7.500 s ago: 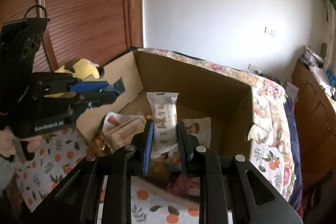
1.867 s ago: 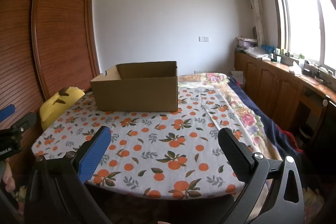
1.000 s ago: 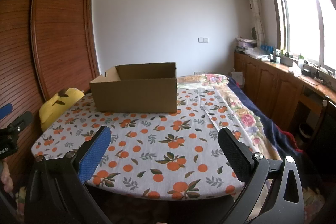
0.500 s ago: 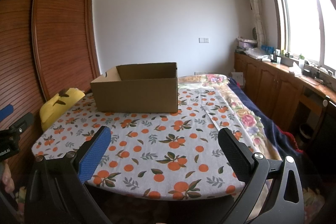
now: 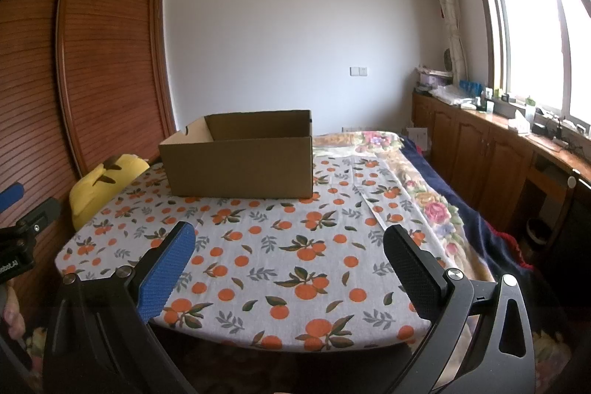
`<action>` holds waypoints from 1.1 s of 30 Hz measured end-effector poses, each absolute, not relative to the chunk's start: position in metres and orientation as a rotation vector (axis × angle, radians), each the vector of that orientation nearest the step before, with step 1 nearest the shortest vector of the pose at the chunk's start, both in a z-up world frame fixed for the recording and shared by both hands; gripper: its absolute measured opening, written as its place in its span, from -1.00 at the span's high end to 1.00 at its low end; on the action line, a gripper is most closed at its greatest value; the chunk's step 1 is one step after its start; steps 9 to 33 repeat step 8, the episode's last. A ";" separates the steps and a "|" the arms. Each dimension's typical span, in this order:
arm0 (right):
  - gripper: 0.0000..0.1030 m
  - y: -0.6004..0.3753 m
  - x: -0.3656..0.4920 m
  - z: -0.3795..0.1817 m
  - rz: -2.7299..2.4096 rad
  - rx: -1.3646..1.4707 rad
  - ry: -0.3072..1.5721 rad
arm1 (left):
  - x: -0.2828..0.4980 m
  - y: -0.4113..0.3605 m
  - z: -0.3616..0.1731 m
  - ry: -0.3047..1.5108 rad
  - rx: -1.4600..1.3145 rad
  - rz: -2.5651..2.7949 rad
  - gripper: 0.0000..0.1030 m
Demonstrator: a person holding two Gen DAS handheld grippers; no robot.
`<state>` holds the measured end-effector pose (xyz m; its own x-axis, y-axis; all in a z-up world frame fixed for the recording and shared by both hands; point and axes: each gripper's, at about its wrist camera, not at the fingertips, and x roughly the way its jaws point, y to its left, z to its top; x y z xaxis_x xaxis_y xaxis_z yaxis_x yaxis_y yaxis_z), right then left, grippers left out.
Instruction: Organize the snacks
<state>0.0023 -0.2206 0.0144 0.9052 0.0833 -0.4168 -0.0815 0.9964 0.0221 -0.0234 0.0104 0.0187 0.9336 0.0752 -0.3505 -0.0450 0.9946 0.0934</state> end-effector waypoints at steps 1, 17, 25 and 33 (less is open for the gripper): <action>-1.00 -0.221 0.002 0.015 0.085 0.005 0.430 | -0.023 0.010 0.019 0.362 0.085 0.062 -1.00; -1.00 -0.220 0.002 0.015 0.085 0.006 0.432 | -0.024 0.010 0.018 0.362 0.084 0.061 -1.00; -1.00 -0.220 0.002 0.015 0.085 0.006 0.432 | -0.024 0.010 0.018 0.362 0.084 0.061 -1.00; -1.00 -0.220 0.002 0.015 0.085 0.006 0.432 | -0.024 0.010 0.018 0.362 0.084 0.061 -1.00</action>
